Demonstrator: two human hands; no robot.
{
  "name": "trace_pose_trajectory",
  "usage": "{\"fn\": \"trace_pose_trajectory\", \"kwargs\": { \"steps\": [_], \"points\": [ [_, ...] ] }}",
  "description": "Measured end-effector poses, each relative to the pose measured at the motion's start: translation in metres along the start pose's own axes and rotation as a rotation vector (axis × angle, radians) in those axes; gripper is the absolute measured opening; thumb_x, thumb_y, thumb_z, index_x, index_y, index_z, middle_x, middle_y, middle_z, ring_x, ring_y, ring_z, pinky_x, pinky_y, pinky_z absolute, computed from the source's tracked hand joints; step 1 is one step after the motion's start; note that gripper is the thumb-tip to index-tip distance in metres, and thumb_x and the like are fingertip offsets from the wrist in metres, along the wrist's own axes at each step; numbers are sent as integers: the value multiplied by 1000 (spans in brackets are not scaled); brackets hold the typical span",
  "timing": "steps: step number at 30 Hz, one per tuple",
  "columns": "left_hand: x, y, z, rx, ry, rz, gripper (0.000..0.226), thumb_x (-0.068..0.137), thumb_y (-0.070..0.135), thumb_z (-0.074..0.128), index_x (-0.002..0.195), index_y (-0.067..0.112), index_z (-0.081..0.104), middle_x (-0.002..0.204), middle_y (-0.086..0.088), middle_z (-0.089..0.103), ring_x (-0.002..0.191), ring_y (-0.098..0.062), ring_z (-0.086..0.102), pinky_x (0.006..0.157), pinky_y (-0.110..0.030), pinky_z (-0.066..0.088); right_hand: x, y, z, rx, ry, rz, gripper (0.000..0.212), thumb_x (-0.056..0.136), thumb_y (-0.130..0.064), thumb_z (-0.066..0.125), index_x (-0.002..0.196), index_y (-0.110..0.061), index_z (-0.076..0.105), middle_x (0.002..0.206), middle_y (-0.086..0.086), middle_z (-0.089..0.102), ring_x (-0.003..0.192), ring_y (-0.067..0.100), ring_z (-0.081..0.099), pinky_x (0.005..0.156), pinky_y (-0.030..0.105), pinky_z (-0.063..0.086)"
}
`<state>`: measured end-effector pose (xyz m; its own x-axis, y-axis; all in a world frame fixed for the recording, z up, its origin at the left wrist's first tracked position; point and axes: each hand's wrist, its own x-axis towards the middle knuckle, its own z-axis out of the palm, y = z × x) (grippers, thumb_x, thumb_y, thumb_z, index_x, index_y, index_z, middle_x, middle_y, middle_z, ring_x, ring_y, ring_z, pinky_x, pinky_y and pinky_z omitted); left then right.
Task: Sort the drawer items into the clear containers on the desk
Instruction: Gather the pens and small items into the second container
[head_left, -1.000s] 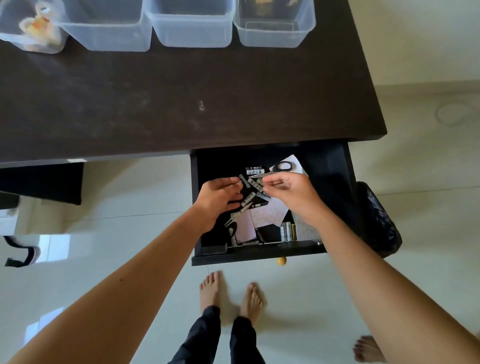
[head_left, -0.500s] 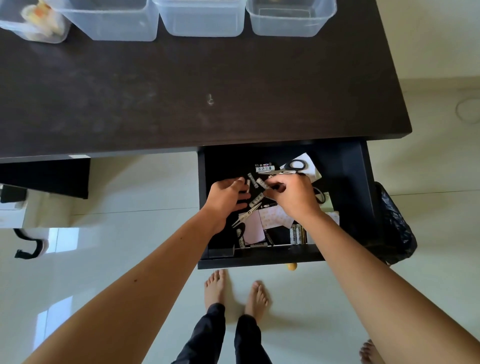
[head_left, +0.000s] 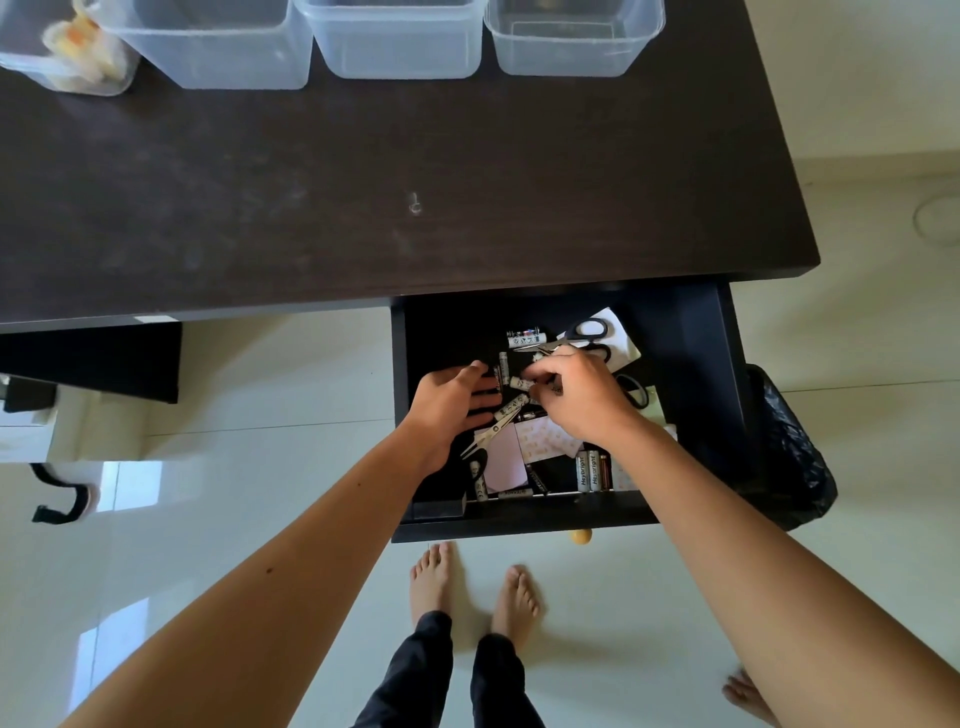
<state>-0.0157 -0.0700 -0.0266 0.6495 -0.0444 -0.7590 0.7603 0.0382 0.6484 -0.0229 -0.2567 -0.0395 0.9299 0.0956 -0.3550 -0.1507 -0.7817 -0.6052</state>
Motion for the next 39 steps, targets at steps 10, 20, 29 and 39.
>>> {"fn": "trace_pose_trajectory", "kwargs": {
  "steps": [10, 20, 29, 39],
  "points": [
    [0, -2, -1, -16, 0, -3, 29, 107, 24, 55, 130, 8, 62, 118, -12, 72, 105, -25, 73, 86, -36, 61, -8, 4, -11, 99, -64, -54, 39, 100, -7, 67, 135, -24, 68, 114, -8, 68, 94, 2, 61, 83, 18, 49],
    [6, -10, -1, 203, 87, 122, 31, 102, 9, 61, 132, 6, 64, 104, -4, 71, 90, -17, 69, 85, -32, 61, -2, 3, -26, -47, -160, -26, 21, 96, -15, 63, 115, -23, 67, 104, -4, 67, 84, 16, 67, 72, 36, 55],
    [11, -16, 6, 399, 170, 228, 35, 93, 11, 74, 128, 11, 68, 102, -1, 68, 93, -22, 72, 86, -38, 63, 2, 16, -15, -210, -205, -85, 25, 95, -30, 77, 115, -17, 71, 118, 1, 61, 111, 22, 60, 88, 33, 46],
    [16, -11, 23, 677, 296, 337, 30, 80, 32, 88, 101, 13, 79, 72, 13, 62, 63, 3, 57, 51, -1, 42, 0, 15, -19, -121, -155, -79, 21, 98, -31, 72, 112, -15, 72, 113, 1, 62, 101, 20, 64, 83, 32, 48]
  ]
}}
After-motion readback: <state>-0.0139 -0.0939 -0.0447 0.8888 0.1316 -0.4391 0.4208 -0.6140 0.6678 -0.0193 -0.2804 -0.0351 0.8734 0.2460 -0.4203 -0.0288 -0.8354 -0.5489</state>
